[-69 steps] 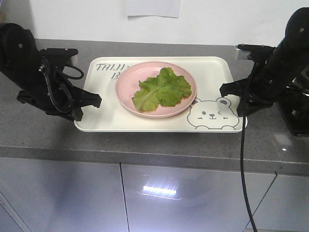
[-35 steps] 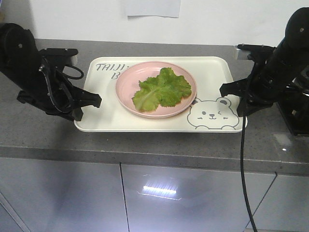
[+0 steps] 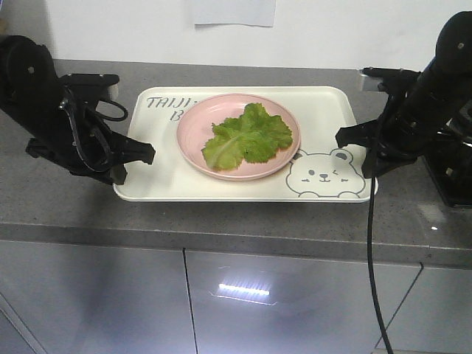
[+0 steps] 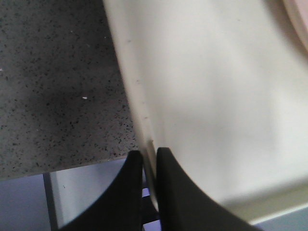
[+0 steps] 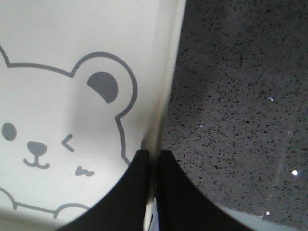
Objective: Transfer vegetables to tray and serve
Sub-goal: 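Keep clamping the tray edges with both grippers while the base adjusts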
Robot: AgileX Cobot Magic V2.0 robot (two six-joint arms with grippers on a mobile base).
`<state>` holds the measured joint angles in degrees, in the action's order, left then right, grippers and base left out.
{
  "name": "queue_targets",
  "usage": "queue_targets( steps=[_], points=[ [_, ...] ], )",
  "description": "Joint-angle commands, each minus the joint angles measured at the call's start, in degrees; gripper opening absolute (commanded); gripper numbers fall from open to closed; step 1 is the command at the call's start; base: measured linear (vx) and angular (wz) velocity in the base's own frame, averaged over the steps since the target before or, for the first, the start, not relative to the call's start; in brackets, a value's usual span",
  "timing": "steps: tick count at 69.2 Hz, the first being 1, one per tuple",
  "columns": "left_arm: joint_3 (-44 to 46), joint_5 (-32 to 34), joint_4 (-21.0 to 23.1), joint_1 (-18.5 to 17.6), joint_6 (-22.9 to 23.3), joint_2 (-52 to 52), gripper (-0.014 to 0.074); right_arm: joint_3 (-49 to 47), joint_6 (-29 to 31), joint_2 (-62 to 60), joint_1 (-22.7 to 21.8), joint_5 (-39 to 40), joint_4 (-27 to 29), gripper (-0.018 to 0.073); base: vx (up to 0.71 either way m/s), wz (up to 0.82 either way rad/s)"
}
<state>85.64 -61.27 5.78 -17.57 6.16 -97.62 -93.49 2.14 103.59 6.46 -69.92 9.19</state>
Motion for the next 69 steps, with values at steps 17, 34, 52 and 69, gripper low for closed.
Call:
queue_targets(
  steps=[17,34,52,69],
  points=[
    [2.4,4.0,6.4,-1.6,-1.9,3.3,-0.0006,-2.0,2.2,-3.5,1.0,2.8,6.4,-0.0004,0.0,0.0],
    [2.4,4.0,6.4,-1.6,-1.9,3.3,-0.0006,-2.0,2.2,-3.5,1.0,2.8,6.4,-0.0004,0.0,0.0],
    [2.4,4.0,6.4,-1.6,-1.9,3.3,-0.0006,-2.0,2.2,-3.5,1.0,2.8,6.4,-0.0004,0.0,-0.01],
    [2.4,4.0,6.4,-1.6,-1.9,3.3,-0.0006,-2.0,2.2,-3.5,1.0,2.8,6.4,-0.0004,0.01,0.0]
  ],
)
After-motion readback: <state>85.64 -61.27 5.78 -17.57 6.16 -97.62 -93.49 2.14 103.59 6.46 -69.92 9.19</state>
